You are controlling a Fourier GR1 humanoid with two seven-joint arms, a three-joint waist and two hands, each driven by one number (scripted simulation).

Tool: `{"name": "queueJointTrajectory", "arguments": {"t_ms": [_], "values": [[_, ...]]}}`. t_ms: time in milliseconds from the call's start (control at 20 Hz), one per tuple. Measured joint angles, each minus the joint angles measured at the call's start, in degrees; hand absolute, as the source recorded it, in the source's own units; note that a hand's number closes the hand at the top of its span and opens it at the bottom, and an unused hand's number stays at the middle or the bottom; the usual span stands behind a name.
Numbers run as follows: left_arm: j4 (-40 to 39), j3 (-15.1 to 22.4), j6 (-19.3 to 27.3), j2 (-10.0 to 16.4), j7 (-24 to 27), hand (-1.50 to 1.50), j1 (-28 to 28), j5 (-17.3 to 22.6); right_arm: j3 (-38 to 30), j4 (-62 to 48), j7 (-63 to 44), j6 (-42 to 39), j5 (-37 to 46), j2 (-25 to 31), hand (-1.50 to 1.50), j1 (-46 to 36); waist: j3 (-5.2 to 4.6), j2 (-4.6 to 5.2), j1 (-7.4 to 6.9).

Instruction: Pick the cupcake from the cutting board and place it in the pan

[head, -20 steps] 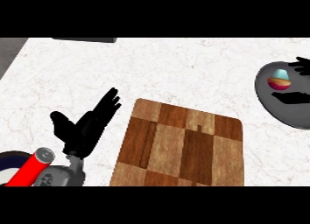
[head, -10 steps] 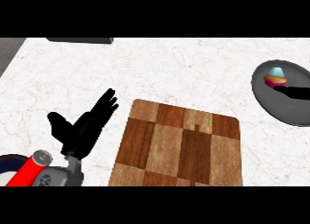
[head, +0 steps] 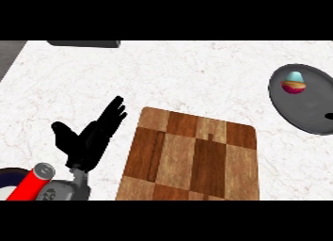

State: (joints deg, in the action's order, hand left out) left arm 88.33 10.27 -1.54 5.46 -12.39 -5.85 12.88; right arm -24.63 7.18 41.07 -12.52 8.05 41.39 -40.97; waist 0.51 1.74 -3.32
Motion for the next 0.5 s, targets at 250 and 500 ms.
{"name": "queueJointTrajectory", "arguments": {"t_ms": [250, 500], "values": [[-0.2, -0.8, -0.4, 0.3, 0.0, 0.0, -0.1, 0.5, 0.0, -0.1, 3.1, -8.6, -0.1, 3.4, -1.5, 3.7, 0.03, -0.11, 0.4], [-0.4, -1.1, -0.6, 0.4, 0.2, 0.0, -0.1, 0.5, 0.4, 0.9, 3.4, -11.2, 0.2, 5.7, -1.5, 6.3, 0.07, -0.24, 0.59]]}}
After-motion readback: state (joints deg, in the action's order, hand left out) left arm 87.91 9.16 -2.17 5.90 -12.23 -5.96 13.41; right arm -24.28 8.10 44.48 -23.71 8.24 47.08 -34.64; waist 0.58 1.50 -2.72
